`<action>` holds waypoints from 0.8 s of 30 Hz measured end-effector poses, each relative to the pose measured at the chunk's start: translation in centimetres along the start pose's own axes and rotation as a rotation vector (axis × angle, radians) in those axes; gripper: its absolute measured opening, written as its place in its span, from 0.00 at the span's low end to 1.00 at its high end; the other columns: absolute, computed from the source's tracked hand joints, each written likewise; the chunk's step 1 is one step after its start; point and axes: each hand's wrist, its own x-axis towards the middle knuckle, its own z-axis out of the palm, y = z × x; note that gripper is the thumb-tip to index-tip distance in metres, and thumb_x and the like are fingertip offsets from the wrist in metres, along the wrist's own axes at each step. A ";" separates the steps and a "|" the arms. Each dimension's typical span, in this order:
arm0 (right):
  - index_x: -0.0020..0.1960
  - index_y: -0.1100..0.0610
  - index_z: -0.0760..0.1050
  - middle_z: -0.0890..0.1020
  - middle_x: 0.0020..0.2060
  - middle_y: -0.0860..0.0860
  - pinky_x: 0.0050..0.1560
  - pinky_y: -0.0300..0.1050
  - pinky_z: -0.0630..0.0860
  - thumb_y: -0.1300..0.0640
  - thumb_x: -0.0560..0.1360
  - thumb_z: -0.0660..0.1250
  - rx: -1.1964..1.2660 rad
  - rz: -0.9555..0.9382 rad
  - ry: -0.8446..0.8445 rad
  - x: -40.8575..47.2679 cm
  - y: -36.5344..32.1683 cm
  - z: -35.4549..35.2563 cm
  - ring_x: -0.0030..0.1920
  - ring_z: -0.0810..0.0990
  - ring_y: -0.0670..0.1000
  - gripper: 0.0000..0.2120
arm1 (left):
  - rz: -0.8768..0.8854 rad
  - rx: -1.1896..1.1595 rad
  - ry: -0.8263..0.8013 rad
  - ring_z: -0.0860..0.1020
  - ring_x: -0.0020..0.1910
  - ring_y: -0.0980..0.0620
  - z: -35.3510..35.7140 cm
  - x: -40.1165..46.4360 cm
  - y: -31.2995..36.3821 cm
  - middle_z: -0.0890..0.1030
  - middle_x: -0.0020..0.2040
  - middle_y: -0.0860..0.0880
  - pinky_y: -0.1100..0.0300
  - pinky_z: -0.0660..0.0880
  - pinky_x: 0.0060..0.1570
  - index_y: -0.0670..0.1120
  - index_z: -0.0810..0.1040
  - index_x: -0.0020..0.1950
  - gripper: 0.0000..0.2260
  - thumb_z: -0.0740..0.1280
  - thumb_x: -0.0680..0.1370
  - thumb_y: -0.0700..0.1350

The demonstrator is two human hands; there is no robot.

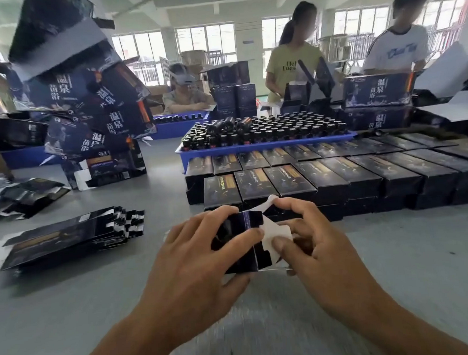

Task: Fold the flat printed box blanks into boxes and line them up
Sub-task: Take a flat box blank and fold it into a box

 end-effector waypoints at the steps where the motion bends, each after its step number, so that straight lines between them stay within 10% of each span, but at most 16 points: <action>1: 0.63 0.28 0.65 0.83 0.49 0.33 0.42 0.33 0.80 0.58 0.80 0.68 0.009 0.002 0.006 -0.1 0.1 0.0 0.47 0.84 0.40 0.27 | 0.005 -0.009 0.010 0.77 0.62 0.43 0.0 0.0 0.0 0.73 0.68 0.46 0.45 0.77 0.56 0.58 0.70 0.69 0.24 0.62 0.73 0.60; 24: 0.63 0.31 0.72 0.79 0.54 0.28 0.52 0.34 0.79 0.55 0.81 0.65 -0.137 -0.028 0.004 -0.2 0.1 -0.2 0.55 0.80 0.35 0.20 | 0.036 0.006 0.119 0.76 0.60 0.42 0.7 0.4 0.1 0.78 0.66 0.44 0.43 0.79 0.46 0.58 0.74 0.64 0.23 0.63 0.69 0.58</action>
